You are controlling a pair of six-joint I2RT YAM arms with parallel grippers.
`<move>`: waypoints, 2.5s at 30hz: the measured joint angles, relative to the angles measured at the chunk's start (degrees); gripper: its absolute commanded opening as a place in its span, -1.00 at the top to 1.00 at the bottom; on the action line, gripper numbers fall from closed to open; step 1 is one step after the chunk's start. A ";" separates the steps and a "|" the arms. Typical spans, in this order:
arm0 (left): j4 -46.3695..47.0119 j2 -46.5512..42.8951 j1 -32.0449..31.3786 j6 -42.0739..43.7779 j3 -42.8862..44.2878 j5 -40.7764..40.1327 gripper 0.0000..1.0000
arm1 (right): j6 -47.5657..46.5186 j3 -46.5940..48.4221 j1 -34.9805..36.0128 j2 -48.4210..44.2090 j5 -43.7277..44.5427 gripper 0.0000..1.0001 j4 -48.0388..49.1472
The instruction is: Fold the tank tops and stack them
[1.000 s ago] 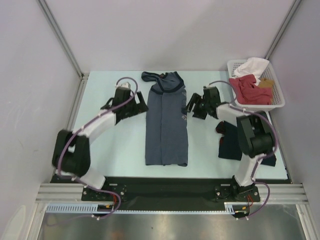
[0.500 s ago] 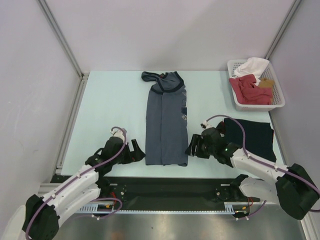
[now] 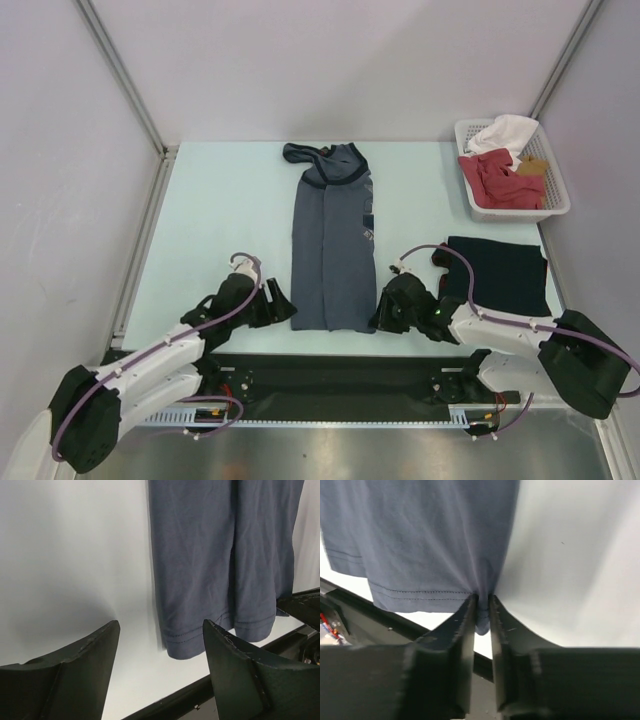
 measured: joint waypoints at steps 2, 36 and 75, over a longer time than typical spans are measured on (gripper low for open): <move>1.22 0.76 -0.66 -0.11 -0.07 0.02 -0.45 | 0.35 0.00 0.26 -0.26 1.01 0.78 -1.09; -3.23 2.40 -12.70 -6.56 0.26 -3.37 0.99 | -0.44 5.92 5.60 -9.99 4.98 0.82 -14.29; -12.24 24.41 2.54 5.11 37.00 -9.97 0.99 | -19.43 39.82 -15.52 13.73 1.27 0.84 -16.55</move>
